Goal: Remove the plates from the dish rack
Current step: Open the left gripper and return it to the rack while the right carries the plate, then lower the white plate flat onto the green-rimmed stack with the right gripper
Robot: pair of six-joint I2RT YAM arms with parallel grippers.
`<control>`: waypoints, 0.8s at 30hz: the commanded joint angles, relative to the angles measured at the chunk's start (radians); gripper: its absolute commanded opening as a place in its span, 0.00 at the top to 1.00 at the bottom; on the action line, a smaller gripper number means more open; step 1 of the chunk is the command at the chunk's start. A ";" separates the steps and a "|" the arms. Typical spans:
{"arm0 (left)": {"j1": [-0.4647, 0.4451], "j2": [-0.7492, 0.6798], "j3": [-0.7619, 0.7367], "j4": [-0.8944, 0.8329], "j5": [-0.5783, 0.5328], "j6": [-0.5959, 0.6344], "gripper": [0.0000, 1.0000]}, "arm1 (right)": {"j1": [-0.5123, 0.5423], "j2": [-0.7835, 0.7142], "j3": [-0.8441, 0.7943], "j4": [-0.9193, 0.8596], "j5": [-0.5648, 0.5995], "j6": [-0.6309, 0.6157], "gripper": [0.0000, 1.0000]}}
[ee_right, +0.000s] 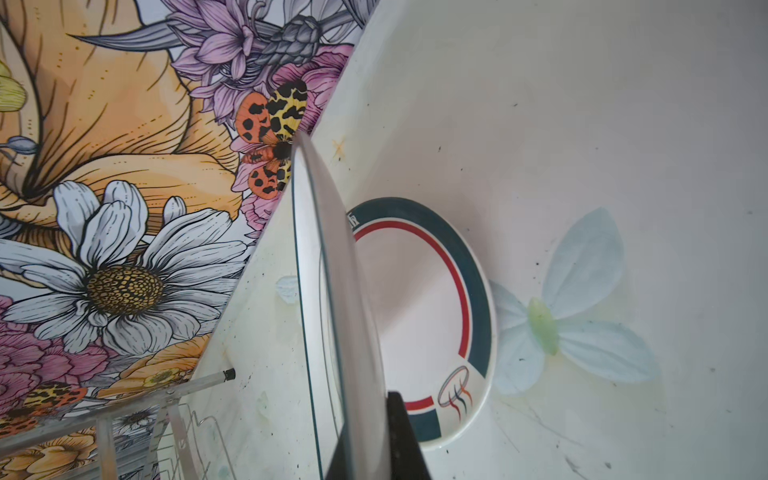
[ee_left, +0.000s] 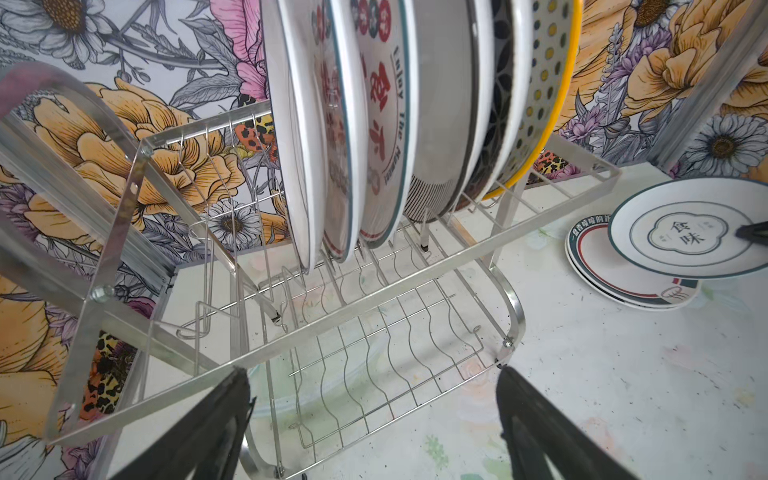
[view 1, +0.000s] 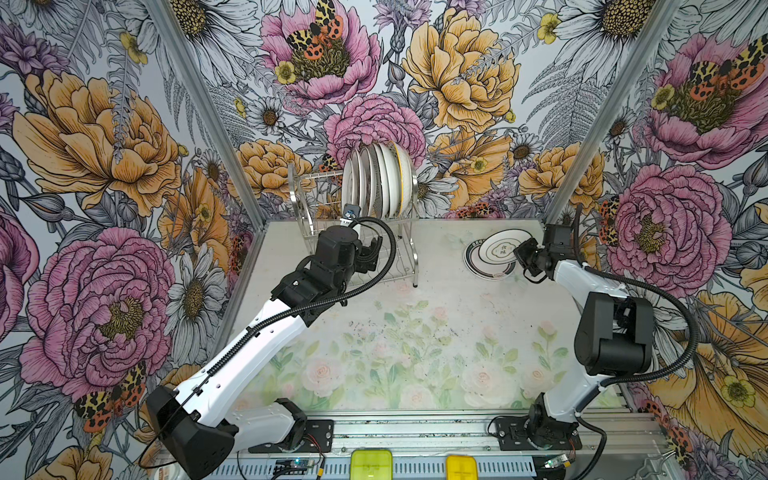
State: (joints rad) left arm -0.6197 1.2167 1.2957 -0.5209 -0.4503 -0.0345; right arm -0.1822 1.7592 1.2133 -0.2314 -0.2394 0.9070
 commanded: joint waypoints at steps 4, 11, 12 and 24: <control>0.031 -0.033 -0.022 -0.016 0.096 -0.070 0.04 | 0.001 0.061 0.011 0.108 0.020 0.034 1.00; 0.050 -0.037 -0.029 -0.015 0.111 -0.075 0.02 | 0.002 0.115 0.013 0.119 0.012 0.041 1.00; 0.052 -0.038 -0.030 -0.015 0.112 -0.076 0.02 | 0.004 0.119 0.012 0.119 0.011 0.043 1.00; 0.064 -0.048 -0.039 -0.013 0.134 -0.087 0.01 | 0.022 0.146 0.003 0.066 -0.005 0.027 0.93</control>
State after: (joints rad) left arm -0.5659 1.1866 1.2724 -0.5289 -0.3420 -0.1066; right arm -0.1764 1.8820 1.2133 -0.1375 -0.2432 0.9531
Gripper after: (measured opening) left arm 0.987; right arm 0.086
